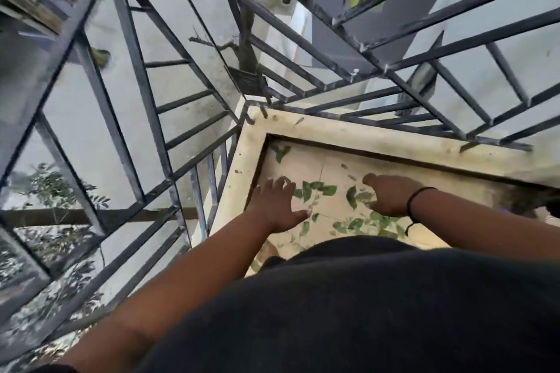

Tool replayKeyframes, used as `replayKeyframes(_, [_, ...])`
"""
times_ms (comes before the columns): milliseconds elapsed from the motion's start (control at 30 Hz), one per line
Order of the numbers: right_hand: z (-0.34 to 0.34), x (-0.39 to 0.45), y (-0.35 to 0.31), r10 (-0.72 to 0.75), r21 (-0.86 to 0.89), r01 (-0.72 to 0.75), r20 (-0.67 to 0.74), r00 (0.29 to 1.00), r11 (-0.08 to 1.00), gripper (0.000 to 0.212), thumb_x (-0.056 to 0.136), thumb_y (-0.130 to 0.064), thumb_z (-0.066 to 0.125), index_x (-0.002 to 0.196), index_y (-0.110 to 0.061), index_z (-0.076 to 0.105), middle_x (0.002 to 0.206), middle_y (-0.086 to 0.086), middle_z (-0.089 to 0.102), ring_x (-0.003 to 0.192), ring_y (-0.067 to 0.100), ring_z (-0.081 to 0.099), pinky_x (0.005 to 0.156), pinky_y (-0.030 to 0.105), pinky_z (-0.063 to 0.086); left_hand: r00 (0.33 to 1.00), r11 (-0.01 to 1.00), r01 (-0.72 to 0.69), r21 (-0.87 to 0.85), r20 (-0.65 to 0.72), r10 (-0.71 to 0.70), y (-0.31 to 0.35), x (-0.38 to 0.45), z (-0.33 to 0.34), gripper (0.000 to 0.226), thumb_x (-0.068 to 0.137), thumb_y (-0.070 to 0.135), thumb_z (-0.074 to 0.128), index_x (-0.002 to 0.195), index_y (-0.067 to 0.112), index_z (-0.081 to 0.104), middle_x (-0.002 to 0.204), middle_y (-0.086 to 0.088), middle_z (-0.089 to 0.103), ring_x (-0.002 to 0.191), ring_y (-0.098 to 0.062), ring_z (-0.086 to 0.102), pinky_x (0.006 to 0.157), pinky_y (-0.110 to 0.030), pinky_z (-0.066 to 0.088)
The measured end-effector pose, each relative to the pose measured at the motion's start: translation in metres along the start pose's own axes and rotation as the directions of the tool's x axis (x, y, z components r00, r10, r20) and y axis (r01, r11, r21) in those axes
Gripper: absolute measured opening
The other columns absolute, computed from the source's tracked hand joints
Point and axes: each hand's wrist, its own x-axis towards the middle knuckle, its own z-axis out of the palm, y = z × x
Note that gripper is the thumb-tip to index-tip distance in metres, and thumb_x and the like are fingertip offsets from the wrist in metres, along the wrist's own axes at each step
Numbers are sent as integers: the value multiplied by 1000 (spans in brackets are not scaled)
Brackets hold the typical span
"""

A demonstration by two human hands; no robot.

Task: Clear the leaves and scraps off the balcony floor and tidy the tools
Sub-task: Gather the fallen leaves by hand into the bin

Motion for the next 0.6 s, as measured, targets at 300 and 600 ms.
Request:
replayKeyframes(300, [23, 16, -75, 66, 64, -71, 73, 995, 995, 63, 95, -35, 53, 150, -23, 24, 152, 6, 37, 128, 25, 48, 100, 36, 45, 997, 1000, -29, 13, 67, 28, -95, 7, 18, 88, 90, 71, 39, 157, 21, 9, 165, -7, 1, 151, -31, 5, 120, -49, 11])
replayKeyframes(600, [84, 61, -100, 41, 70, -55, 181, 983, 996, 59, 94, -36, 50, 147, -25, 28, 146, 5, 44, 129, 28, 47, 100, 37, 45, 985, 993, 68, -96, 163, -52, -136, 45, 76, 86, 92, 68, 41, 157, 22, 10, 165, -7, 0, 151, -29, 4, 121, -48, 9])
